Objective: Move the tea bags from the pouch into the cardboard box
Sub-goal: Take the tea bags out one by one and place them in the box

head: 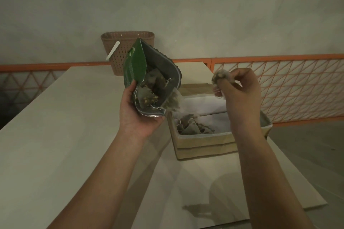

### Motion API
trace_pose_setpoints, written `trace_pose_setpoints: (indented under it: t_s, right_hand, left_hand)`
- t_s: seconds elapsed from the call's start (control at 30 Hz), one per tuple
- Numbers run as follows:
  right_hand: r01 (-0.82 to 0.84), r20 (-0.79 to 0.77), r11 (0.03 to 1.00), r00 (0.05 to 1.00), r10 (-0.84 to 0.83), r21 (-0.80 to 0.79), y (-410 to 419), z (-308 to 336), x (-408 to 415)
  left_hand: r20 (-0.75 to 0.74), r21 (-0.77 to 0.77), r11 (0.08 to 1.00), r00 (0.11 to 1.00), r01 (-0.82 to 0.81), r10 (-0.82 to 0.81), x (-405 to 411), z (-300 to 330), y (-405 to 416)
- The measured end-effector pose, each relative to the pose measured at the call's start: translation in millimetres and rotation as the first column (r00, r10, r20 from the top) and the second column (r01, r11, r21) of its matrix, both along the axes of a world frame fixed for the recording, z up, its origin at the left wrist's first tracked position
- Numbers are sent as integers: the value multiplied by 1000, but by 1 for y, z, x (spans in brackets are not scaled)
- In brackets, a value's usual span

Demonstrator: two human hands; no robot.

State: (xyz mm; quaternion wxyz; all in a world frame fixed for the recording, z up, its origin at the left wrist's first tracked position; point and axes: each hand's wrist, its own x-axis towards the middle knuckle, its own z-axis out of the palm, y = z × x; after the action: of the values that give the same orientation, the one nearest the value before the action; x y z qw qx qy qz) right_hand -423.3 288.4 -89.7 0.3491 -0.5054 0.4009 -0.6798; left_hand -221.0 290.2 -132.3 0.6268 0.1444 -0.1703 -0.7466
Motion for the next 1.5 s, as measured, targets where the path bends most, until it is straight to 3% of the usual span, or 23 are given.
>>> trace_pose_setpoints:
  t_s: [0.2,0.33,0.53,0.63,0.7,0.77,0.8,0.87,0.97,1.03,1.1,1.2,1.33,1.4,1.5]
  right_hand:
    - [-45,-321,978,941,109,201,-18,-25,-5]
    - [-4,-632,951,746,209,309,-27,-38,-7]
    - [76,-775,964,612,158,257,-27,-41,-1]
    - [13,-809,917,477,345,398,-26,-40,-3]
    - [-42,-793,848,331,511,529,-24,-39,-2]
    - [-24,-794,820,238,560,572,-22,-37,1]
    - [-9,-803,829,245,544,559,-21,-35,2]
    - [3,-833,888,348,430,459,-21,-31,4]
    - [-38,-722,990,680,124,135,-10,-17,18]
    - [-88,-617,995,785,46,-38,1,-7,34]
    - [-112,-694,980,719,-35,-166,7,-5,51]
    - [-60,-798,929,535,-278,-364,8,-14,76]
    - [42,-877,904,226,-424,-426,9,-24,104]
    - [89,-884,904,192,-427,-418,8,-30,110]
    - [100,-866,903,256,-429,-418,7,-38,111]
  left_hand:
    - [-53,-1,1000,999,3,-3,0,-1,-2]
    - [-35,4,1000,999,-2,2,-1,0,-2]
    - [-14,24,1000,1000,-18,19,-2,2,2]
    - [-6,29,999,1000,-15,15,-1,1,2]
    - [-7,31,999,1000,-14,14,0,1,2]
    - [-7,35,999,1000,-16,17,0,1,2]
    - [-10,37,999,1000,-16,16,1,0,2]
    - [-14,37,999,1000,-14,15,2,1,1]
    - [14,45,999,1000,-19,19,3,0,0]
    - [38,60,998,999,-18,16,4,1,1]
    - [67,71,997,997,-33,28,4,1,1]
    - [96,72,996,995,-48,41,6,1,2]
    - [91,61,997,995,-52,47,8,-1,5]
    - [94,52,998,995,-47,42,9,-1,6]
    - [99,45,998,994,-41,36,10,-1,6]
